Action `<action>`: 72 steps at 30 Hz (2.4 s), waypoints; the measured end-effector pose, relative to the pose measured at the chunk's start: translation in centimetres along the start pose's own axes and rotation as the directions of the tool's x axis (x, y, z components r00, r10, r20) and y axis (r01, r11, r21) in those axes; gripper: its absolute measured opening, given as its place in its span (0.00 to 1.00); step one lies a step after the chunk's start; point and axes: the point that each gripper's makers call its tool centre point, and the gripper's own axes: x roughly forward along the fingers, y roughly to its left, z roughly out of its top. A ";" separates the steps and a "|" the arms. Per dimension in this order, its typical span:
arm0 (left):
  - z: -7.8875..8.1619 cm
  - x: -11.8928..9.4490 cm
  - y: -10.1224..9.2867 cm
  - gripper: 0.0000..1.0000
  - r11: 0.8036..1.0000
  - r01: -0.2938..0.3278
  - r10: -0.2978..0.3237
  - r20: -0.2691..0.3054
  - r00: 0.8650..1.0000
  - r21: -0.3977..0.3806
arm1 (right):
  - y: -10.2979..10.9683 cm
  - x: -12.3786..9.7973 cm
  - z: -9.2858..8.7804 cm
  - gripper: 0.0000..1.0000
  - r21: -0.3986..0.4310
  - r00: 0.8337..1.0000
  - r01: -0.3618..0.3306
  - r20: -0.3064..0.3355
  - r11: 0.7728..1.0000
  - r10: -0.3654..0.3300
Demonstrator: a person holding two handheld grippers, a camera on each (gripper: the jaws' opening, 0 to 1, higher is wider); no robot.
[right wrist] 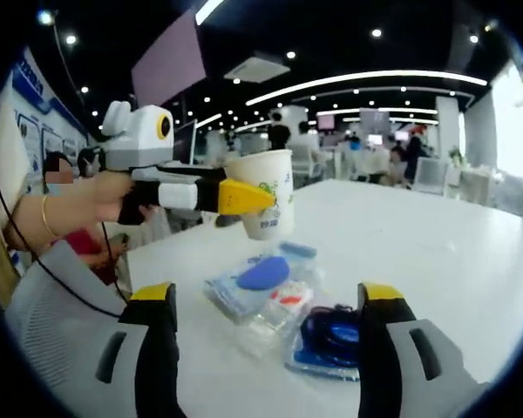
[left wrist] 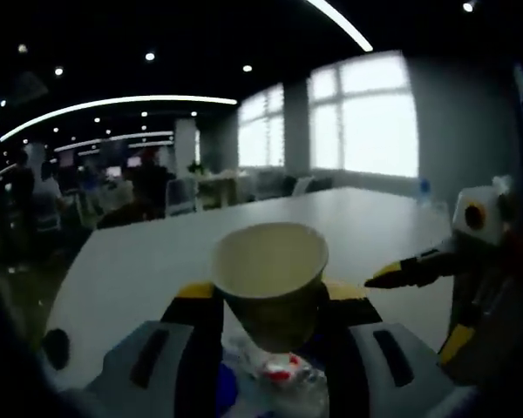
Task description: Arrange the tabletop items into an orderly group along one side of the table until the central work area is clear of visible clutter.
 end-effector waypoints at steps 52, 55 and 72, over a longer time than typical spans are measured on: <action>-8.7 11.6 19.7 0.40 0.955 -0.295 0.295 -0.081 0.952 0.006 | -3.8 0.0 -3.2 0.85 0.129 0.992 0.094 -0.101 0.987 -0.081; -9.4 12.0 19.6 0.40 0.957 -0.288 0.289 -0.099 0.952 0.023 | -3.8 0.0 -3.2 0.85 0.130 0.991 0.096 -0.101 0.987 -0.083; -13.1 13.7 19.1 0.40 0.971 -0.230 0.238 -0.185 0.953 0.063 | -3.9 -0.1 -3.5 0.85 0.144 0.990 0.110 -0.107 0.984 -0.095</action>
